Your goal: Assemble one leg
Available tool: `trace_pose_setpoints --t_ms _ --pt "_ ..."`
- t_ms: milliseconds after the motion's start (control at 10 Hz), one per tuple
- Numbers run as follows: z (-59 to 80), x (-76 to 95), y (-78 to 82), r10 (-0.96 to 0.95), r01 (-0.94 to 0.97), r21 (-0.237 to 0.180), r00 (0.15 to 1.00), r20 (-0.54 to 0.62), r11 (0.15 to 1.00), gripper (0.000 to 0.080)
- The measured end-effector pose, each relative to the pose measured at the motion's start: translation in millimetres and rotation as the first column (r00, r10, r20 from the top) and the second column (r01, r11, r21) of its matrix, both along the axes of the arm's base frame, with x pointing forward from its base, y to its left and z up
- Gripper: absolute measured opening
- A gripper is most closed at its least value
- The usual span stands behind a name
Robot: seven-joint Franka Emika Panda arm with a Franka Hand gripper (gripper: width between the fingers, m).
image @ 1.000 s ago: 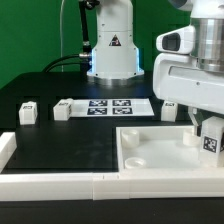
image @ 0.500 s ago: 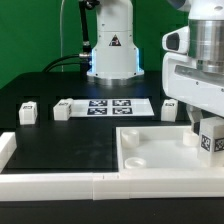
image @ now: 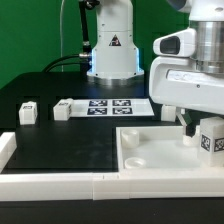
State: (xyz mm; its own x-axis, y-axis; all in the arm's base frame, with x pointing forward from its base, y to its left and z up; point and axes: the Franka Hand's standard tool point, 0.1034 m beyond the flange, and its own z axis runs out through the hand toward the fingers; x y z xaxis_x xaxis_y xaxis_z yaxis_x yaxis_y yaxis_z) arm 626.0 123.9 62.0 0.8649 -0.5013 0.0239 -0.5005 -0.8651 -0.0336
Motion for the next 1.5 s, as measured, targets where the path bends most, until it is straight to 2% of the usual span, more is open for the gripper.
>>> trace_pose_setpoints --t_ms 100,300,400,600,700,900,1200,1300,1500 --pt "-0.1 -0.2 0.6 0.154 -0.154 -0.006 0.988 0.002 0.988 0.0649" --pt "-0.6 -0.5 0.8 0.346 -0.345 -0.013 0.938 0.002 0.938 0.0649" --pt "0.8 0.5 0.5 0.494 -0.494 -0.031 0.869 -0.004 0.869 0.0649" --pt "2.1 2.4 -1.0 0.585 -0.585 -0.042 0.811 -0.005 0.81 0.0623" --pt "1.5 2.2 -1.4 0.589 -0.589 -0.042 0.808 -0.006 0.807 0.0623" --pt "1.1 2.0 -1.6 0.587 -0.587 -0.042 0.81 -0.006 0.809 0.0286" --pt "1.1 2.1 -1.7 0.556 -0.555 -0.04 0.831 -0.006 0.831 0.029" --pt "1.2 2.5 -1.7 0.49 -0.489 -0.036 0.872 0.0 0.871 0.029" --pt "0.9 2.7 -4.2 0.219 -0.218 -0.021 0.976 0.003 0.976 0.029"
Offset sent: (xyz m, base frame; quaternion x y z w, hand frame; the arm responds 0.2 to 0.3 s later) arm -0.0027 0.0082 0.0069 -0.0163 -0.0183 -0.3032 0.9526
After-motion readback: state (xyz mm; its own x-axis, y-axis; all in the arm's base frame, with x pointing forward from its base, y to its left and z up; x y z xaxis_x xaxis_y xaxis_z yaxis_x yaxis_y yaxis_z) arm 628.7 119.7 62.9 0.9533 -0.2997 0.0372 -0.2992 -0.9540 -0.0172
